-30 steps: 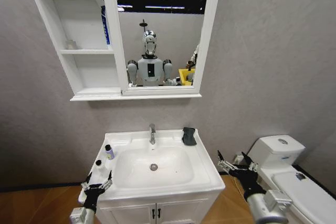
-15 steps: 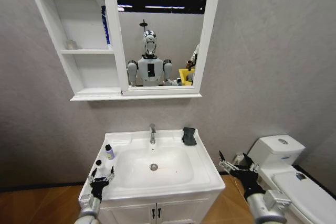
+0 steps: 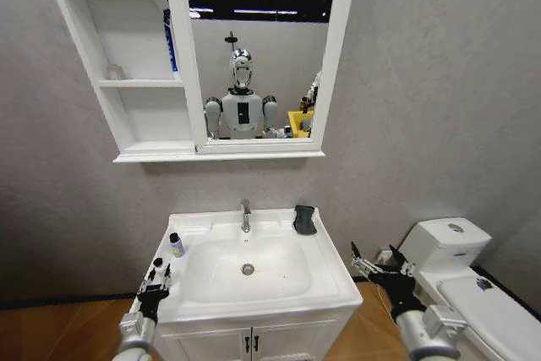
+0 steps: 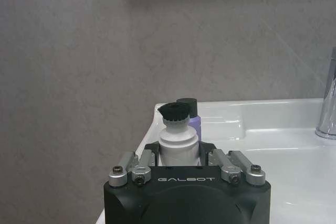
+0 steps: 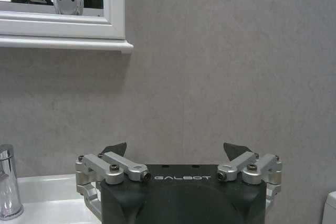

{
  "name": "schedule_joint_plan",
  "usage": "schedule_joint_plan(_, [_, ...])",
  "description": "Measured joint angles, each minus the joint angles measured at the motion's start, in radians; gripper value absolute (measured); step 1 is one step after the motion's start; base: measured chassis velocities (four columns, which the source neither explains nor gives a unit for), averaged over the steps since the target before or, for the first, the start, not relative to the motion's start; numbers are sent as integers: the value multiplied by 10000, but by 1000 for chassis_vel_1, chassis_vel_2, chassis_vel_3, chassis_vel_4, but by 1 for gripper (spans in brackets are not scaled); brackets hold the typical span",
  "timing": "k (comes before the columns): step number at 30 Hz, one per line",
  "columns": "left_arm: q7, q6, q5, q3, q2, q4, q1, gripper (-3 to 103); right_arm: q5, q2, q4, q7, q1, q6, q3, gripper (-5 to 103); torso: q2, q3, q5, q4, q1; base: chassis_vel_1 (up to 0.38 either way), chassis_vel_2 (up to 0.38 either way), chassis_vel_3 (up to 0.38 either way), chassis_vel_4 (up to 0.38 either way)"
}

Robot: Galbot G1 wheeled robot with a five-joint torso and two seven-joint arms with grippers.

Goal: Move facial cleanser and shampoo from washbasin to cabinet, then wipe washbasin with towel.

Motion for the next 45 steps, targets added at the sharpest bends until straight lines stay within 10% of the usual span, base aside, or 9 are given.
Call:
schedule_joint_plan(6, [-91, 671, -220, 84, -16, -743, 50, 38, 10, -12, 103, 35, -80, -5, 69, 100, 0, 0, -2, -1, 0, 0, 0, 0, 0])
schedule_joint_plan(13, [-1693, 2390, -1433, 388, 1214, -2762, -275, 38, 15, -23, 95, 46, 36, -13, -18, 100, 0, 0, -6, -4, 0, 0, 0, 0, 0])
schedule_joint_plan(15, [-3211, 4076, -3129, 374, 2721, -4214, -804, 38, 88, -139, 0, 46, 221, -93, -97, 100, 0, 0, -2, 9, 0, 0, 0, 0, 0])
schedule_joint_plan(18, [-3735, 4775, -4036, 326, 3375, -4663, -1165, 38, 110, -153, -26, 46, 235, -100, -91, 100, 0, 0, -2, 2, 0, 0, 0, 0, 0])
schedule_joint_plan(21, [-5288, 6208, -8031, -99, 6007, -5249, -2853, 38, 172, -205, -88, 30, 173, -90, 5, 100, 0, 1, -6, -1, 0, 0, 0, 0, 0])
schedule_joint_plan(24, [-6098, 6437, -9970, 15, 7451, -4753, -4290, 38, 204, -259, -89, 9, 90, -75, 21, 100, 0, 0, -3, 1, -1, 0, 0, 0, 0])
schedule_joint_plan(33, [-5388, 6859, -11535, 2759, 9590, -1058, -10421, 38, 239, -296, -190, -14, 64, -42, -8, 100, -1, 1, -3, -4, 3, 0, 0, 0, 0])
schedule_joint_plan(45, [-4392, 7099, -11253, 6845, 8935, 2413, -15234, 38, 211, -238, -323, -46, 86, 60, -16, 100, -1, 1, 0, -5, 2, 0, 0, 0, 0])
